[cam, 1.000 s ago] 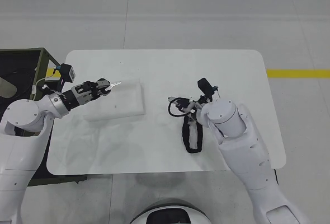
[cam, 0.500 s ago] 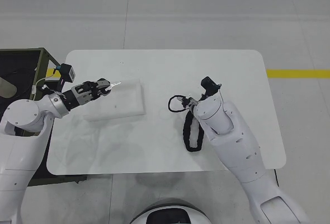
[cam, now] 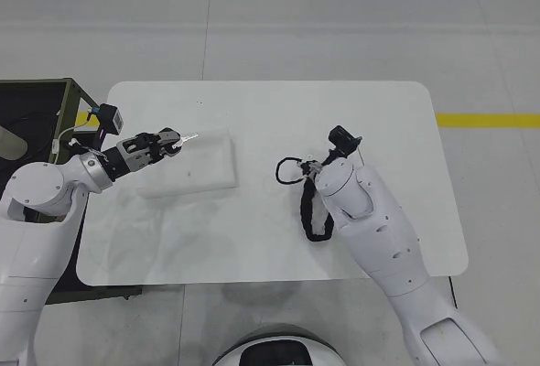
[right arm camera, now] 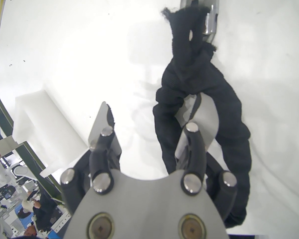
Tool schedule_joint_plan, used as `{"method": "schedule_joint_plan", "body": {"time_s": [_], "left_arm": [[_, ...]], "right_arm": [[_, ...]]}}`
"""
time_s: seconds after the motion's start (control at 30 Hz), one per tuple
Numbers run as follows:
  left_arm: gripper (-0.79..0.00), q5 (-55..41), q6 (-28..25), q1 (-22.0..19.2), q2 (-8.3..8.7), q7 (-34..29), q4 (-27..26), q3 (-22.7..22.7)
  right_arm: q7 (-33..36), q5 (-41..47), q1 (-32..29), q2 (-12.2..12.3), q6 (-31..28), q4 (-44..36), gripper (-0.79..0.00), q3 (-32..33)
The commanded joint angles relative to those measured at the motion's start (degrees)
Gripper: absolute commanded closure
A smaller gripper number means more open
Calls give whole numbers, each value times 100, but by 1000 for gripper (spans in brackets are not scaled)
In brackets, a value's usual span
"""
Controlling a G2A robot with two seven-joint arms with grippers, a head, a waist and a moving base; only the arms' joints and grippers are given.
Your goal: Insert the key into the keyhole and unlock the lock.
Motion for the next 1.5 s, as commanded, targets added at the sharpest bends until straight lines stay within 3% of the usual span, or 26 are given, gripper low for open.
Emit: {"method": "schedule_joint_plan", "body": {"time_s": [0.0, 0.27, 0.57, 0.7, 1.07, 1.3, 1.33, 1.37, 1.4, 1.47], "left_arm": [[0, 0, 0, 0, 0, 0, 0, 0], [0, 0, 0, 0, 0, 0, 0, 0], [0, 0, 0, 0, 0, 0, 0, 0], [0, 0, 0, 0, 0, 0, 0, 0], [0, 0, 0, 0, 0, 0, 0, 0], [0, 0, 0, 0, 0, 0, 0, 0], [0, 0, 0, 0, 0, 0, 0, 0], [0, 0, 0, 0, 0, 0, 0, 0], [0, 0, 0, 0, 0, 0, 0, 0], [0, 0, 0, 0, 0, 0, 0, 0]], "right_arm": [[54, -29, -23, -6, -61, 8, 0, 67], [455, -56, -120, -23, -507, -21, 0, 299], [2678, 841, -1067, 308, -2517, -1744, 0, 1671], [3335, 1454, -1249, 416, -3094, -1709, 0, 2086], [2441, 604, -718, 492, -2200, -604, 0, 1551], [2757, 185, -668, 627, -2516, -501, 0, 1375], [2836, 113, -686, 650, -2594, -546, -28, 1368], [2873, 88, -709, 670, -2631, -655, -305, 1396], [2881, 99, -747, 686, -2640, -790, -785, 1441], [2883, -11, -856, 722, -2641, -1065, -785, 1492]]}}
